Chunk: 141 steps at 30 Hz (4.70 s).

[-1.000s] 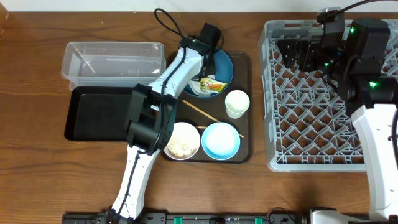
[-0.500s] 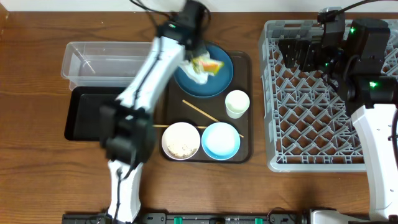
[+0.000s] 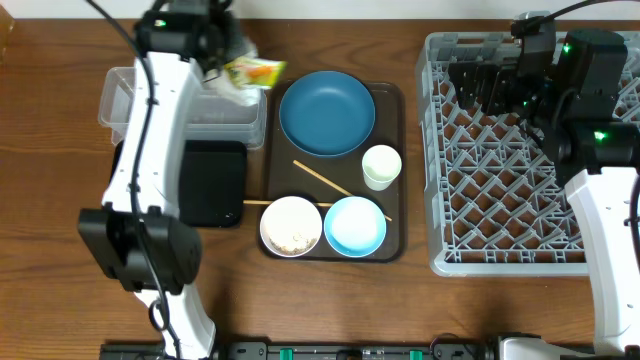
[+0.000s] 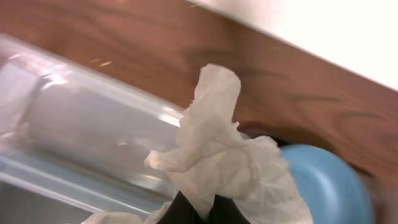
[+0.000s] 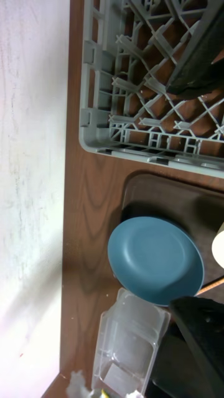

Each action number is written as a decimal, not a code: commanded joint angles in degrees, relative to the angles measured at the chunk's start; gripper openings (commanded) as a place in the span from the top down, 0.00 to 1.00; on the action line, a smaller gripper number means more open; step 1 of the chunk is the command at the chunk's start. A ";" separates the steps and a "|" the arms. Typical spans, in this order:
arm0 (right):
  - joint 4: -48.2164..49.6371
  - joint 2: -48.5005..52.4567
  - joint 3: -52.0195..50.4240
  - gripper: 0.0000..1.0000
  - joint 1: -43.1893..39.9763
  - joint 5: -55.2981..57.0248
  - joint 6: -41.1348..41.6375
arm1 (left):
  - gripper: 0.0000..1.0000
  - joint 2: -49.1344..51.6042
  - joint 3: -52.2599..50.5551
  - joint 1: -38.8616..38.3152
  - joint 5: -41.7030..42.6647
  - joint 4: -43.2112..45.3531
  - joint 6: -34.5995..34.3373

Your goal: Sort waste into correct bins and load items into the dishwasher rack

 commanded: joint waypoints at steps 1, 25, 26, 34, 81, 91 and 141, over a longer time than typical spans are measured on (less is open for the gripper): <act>-0.07 0.11 0.92 0.01 0.59 0.15 -0.57 | 0.94 3.15 -1.51 4.04 -1.44 -0.15 0.96; -1.29 0.11 0.92 0.01 0.59 0.20 -0.57 | 0.53 10.01 -0.70 8.46 -1.44 0.52 0.98; -1.27 0.11 0.92 0.01 0.59 0.20 -0.59 | 0.49 9.40 -0.50 8.46 -1.42 0.46 1.01; -1.42 0.11 0.92 0.01 0.63 0.42 -0.59 | 0.39 4.15 -0.42 8.46 -1.49 -3.17 1.01; -2.56 0.11 0.92 0.01 0.59 0.61 -0.59 | 0.47 6.95 -8.66 8.39 -14.08 7.63 2.95; -1.92 0.11 0.92 0.01 0.59 0.61 -0.59 | 0.29 6.47 -8.22 8.39 -15.02 3.65 4.83; -2.40 0.11 0.92 0.01 0.59 0.61 -0.61 | 0.39 6.40 -8.02 8.83 18.58 9.16 28.89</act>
